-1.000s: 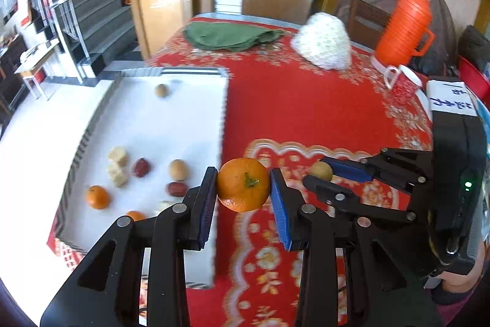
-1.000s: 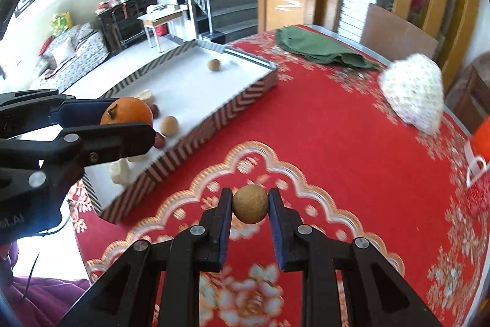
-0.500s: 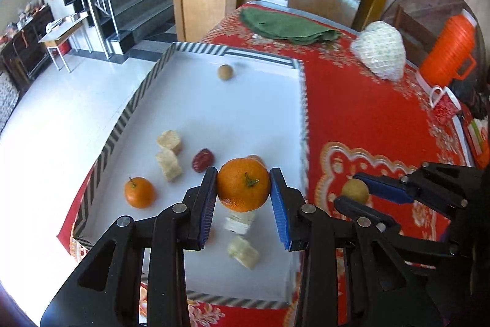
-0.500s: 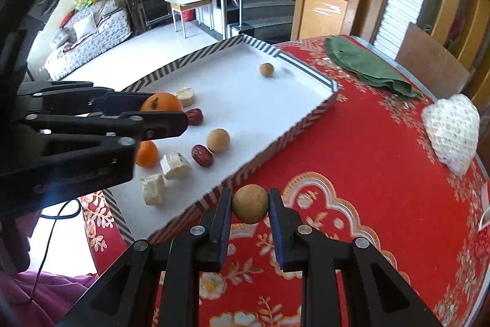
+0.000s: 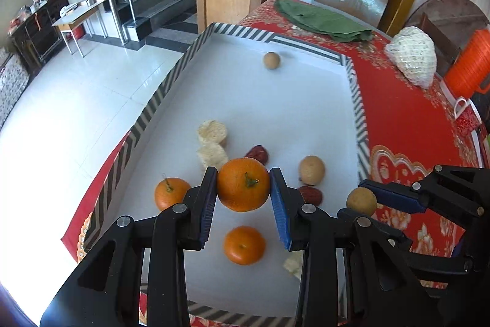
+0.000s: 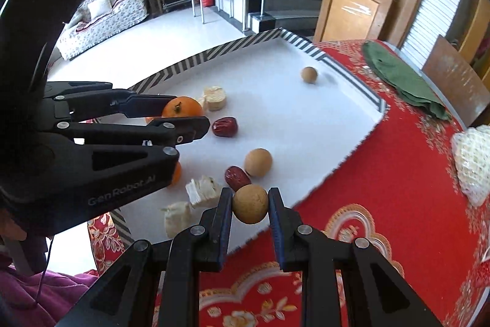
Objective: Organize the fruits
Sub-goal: 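Carry the orange with the left gripper while the right gripper carries the brown fruit over the tray, then open the left gripper to drop the orange while the right gripper releases the brown fruit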
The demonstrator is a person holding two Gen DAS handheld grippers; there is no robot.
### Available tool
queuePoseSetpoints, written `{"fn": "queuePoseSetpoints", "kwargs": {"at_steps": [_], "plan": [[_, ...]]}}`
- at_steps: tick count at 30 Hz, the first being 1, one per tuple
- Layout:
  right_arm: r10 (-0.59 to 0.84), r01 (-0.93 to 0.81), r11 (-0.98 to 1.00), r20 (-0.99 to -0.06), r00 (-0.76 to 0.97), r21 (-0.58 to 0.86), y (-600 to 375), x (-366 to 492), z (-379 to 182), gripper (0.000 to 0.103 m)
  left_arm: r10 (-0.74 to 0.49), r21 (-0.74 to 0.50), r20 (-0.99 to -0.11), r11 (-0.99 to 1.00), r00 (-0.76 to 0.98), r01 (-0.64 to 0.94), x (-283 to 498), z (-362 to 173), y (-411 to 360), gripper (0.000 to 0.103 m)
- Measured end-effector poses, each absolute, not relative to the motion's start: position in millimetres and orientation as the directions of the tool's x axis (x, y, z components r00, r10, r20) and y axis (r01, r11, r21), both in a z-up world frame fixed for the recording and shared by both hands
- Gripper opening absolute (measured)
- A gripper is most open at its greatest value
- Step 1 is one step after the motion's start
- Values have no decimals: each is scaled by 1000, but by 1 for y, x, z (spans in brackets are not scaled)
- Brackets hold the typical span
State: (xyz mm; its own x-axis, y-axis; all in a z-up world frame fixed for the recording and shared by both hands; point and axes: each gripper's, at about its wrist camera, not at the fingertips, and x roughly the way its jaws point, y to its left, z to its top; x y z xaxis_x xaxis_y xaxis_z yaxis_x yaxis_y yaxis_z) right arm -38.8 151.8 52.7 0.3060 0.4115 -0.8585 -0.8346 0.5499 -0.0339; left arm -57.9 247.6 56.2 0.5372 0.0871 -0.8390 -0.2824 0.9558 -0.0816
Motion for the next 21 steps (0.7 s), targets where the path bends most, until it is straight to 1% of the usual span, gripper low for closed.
{"fn": "queuePoseSetpoints", "kwargs": {"at_steps": [9, 21], "plan": [[398, -854, 519, -878, 266, -24, 170, -37, 38, 23, 82, -93, -847, 950, 526, -298, -53, 45, 259, 33], [428, -859, 513, -869, 246, 9, 176, -36, 36, 23, 98, -82, -839, 950, 535, -302, -50, 42, 256, 34]]}}
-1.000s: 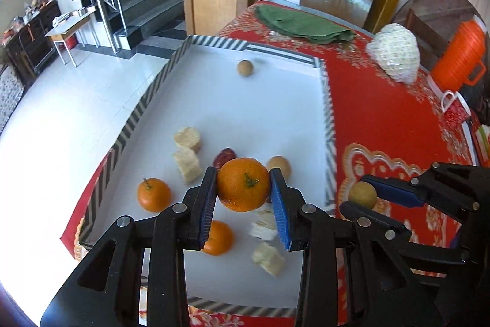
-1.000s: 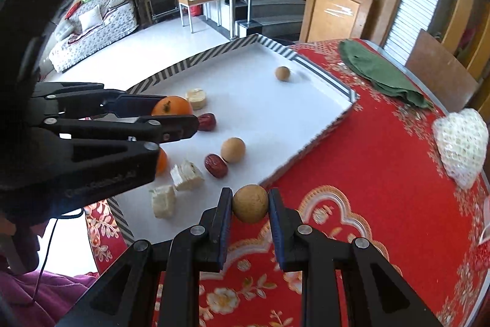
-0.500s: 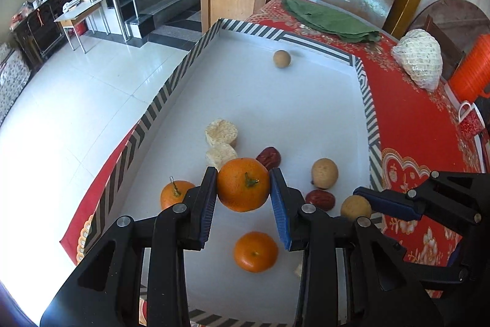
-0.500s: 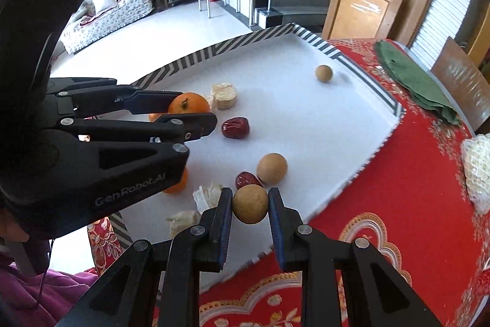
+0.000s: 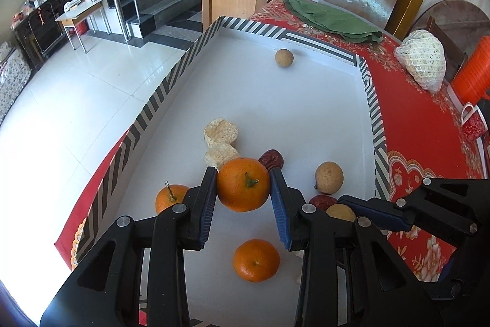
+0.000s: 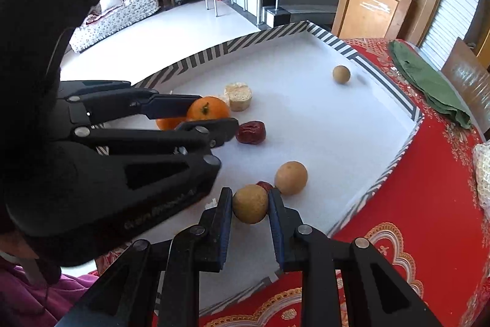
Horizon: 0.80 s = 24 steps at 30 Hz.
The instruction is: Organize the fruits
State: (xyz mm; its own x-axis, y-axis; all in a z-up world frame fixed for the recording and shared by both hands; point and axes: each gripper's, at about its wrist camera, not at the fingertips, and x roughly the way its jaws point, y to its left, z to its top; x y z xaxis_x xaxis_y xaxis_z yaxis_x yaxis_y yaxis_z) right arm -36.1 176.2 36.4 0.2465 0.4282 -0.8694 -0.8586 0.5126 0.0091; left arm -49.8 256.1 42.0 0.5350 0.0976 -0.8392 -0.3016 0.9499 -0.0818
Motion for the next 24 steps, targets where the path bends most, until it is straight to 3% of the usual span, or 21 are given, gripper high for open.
{"fn": "queuePoseSetpoints", "kwargs": {"at_steps": [7, 11, 24], "plan": [[435, -857, 514, -867, 244, 17, 174, -34, 38, 24, 122, -55, -846, 948, 519, -312, -47, 40, 254, 36], [452, -855, 519, -856, 250, 25, 171, -36, 43, 27, 127, -59, -836, 946, 533, -318, -49, 44, 256, 57], [466, -798, 602, -807, 362, -10, 142, -50, 66, 35, 153, -74, -793, 937, 590, -342, -55, 68, 243, 58]]}}
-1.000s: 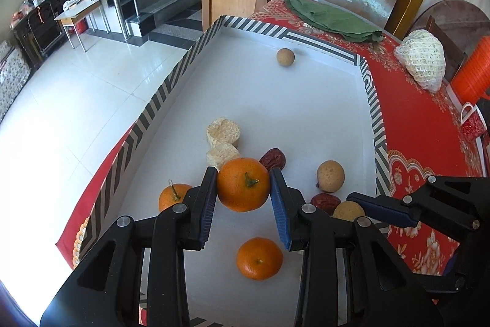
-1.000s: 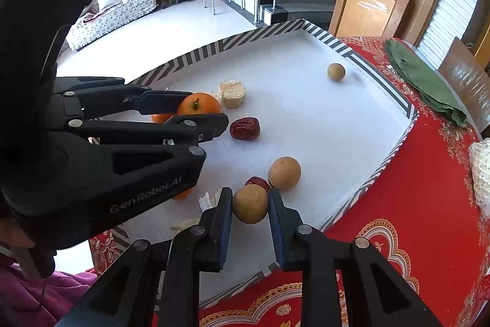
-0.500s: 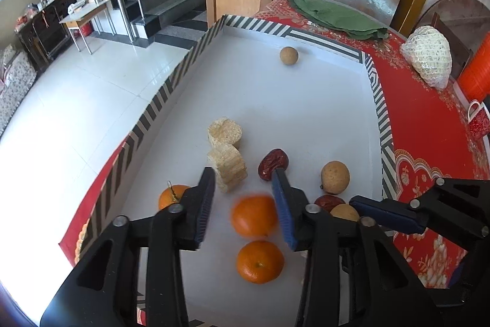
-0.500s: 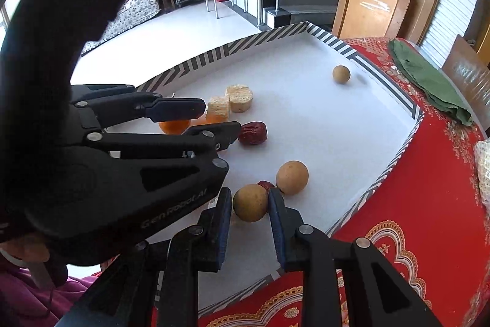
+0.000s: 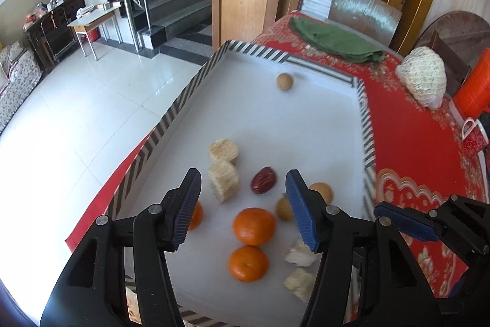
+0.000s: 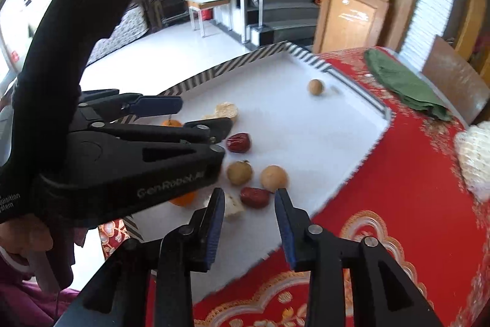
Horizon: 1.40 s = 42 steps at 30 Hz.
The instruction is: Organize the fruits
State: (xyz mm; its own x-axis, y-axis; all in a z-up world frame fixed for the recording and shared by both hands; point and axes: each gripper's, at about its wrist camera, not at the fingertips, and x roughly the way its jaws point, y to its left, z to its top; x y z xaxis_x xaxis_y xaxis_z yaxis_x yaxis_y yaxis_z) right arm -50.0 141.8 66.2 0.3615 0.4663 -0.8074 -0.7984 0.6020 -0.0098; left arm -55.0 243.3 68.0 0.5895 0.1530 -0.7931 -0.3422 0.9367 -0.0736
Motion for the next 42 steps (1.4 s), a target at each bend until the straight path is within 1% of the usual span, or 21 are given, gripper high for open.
{"fn": "queuePoseSetpoints", "kwargs": {"at_steps": [4, 6, 8, 11, 12, 13, 18, 20, 23, 28, 34, 35, 37, 42], "plan": [[454, -749, 662, -781, 430, -27, 113, -53, 78, 38, 140, -83, -764, 947, 630, -311, -56, 80, 222, 58], [432, -717, 695, -769, 472, -50, 98, -53, 82, 44, 124, -90, -752, 954, 647, -287, -54, 85, 208, 58], [397, -670, 738, -753, 525, -78, 80, -53, 86, 48, 107, -93, -737, 962, 668, -256, -52, 91, 190, 58], [337, -598, 794, -741, 581, -109, 51, -52, 88, 48, 78, -89, -717, 975, 693, -202, -50, 96, 161, 59], [318, -571, 813, -736, 598, -113, 39, -51, 89, 48, 60, -92, -709, 980, 702, -176, -50, 98, 148, 61], [304, -549, 828, -732, 610, -114, 29, -51, 89, 48, 46, -96, -705, 983, 708, -159, -49, 99, 141, 65], [227, -446, 887, -729, 646, -119, -17, -49, 87, 50, -18, -107, -692, 991, 722, -79, -46, 101, 99, 65], [226, -431, 896, -727, 649, -106, -29, -50, 87, 50, -29, -106, -694, 993, 719, -61, -45, 99, 88, 65], [214, -403, 909, -717, 664, -102, -42, -54, 86, 50, -17, -83, -688, 995, 725, -55, -48, 98, 78, 65], [199, -371, 923, -700, 686, -101, -48, -52, 82, 54, 32, -37, -668, 996, 744, -77, -52, 95, 79, 65], [232, -387, 918, -677, 698, -84, -36, -54, 82, 56, 100, 8, -647, 992, 756, -124, -62, 91, 95, 65], [234, -387, 918, -671, 704, -87, -33, -55, 83, 57, 107, 11, -644, 991, 758, -131, -64, 90, 98, 65], [239, -387, 918, -660, 712, -85, -27, -56, 83, 64, 117, 10, -641, 990, 759, -144, -68, 89, 105, 65], [273, -421, 904, -654, 705, -77, -12, -57, 81, 66, 153, 15, -639, 982, 754, -187, -78, 85, 124, 65]]}}
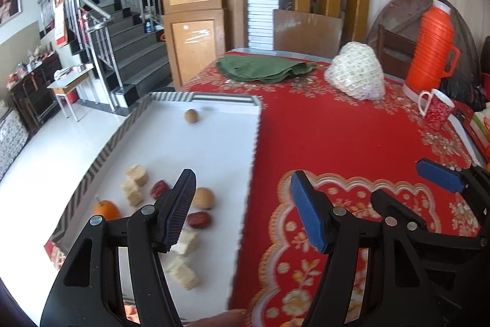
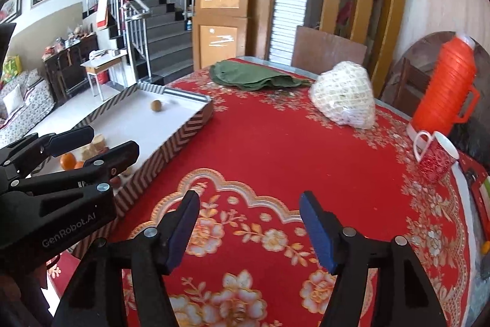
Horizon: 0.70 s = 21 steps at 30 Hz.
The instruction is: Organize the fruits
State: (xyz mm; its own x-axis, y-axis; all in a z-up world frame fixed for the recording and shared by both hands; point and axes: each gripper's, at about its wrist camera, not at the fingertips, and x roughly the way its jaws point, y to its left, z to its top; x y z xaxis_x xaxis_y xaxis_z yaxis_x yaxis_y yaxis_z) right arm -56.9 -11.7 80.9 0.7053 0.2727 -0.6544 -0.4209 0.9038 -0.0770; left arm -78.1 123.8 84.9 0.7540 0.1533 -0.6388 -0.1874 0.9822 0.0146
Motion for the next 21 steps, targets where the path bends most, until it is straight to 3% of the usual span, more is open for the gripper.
{"fn": "queuePoseSetpoints", "kwargs": {"at_steps": [21], "plan": [[318, -526, 843, -686, 654, -111, 34, -67, 71, 66, 183, -15, -651, 967, 736, -253, -93, 78, 158, 65]]}}
